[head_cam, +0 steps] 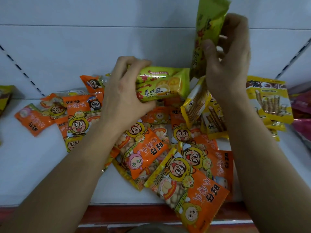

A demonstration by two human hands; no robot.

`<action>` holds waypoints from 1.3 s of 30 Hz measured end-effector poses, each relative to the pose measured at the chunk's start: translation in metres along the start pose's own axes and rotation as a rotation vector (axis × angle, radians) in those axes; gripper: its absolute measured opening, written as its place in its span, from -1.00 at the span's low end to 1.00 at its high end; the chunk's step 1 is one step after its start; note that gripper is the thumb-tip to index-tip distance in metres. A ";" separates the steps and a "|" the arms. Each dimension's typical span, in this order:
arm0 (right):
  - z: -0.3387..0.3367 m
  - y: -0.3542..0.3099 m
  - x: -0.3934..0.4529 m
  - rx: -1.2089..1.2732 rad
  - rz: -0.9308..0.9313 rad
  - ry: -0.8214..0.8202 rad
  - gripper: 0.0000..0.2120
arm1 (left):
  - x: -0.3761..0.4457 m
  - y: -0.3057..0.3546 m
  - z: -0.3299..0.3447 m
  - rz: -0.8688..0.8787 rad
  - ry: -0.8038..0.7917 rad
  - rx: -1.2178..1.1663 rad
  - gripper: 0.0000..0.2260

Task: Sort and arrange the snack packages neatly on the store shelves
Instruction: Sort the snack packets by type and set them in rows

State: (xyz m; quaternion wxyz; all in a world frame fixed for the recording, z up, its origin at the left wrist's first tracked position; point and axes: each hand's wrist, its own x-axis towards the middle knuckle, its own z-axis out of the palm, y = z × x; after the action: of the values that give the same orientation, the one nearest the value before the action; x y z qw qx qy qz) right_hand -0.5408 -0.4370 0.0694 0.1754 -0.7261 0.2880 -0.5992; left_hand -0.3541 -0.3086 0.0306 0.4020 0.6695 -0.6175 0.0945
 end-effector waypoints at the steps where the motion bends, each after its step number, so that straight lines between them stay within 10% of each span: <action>1: -0.003 0.000 0.002 0.048 -0.033 0.070 -0.68 | 0.001 -0.001 -0.003 -0.021 0.036 -0.015 -0.28; 5: -0.014 0.003 0.010 0.156 -0.117 0.182 -0.74 | 0.004 -0.005 -0.015 -0.069 0.204 -0.062 -0.32; 25: 0.034 -0.089 0.039 -0.222 -0.231 -0.509 -0.64 | 0.025 -0.055 -0.135 -0.035 0.124 0.271 -0.29; 39: 0.274 -0.261 -0.022 -0.156 -0.393 -0.883 -0.66 | -0.079 -0.249 -0.342 -0.270 0.135 0.377 -0.23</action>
State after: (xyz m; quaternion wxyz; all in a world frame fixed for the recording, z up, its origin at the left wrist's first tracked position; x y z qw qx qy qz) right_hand -0.2231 -0.2464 0.1492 0.1094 -0.9625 0.0876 -0.2323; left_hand -0.0203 -0.0469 0.1021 0.3193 0.8014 -0.4654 0.1980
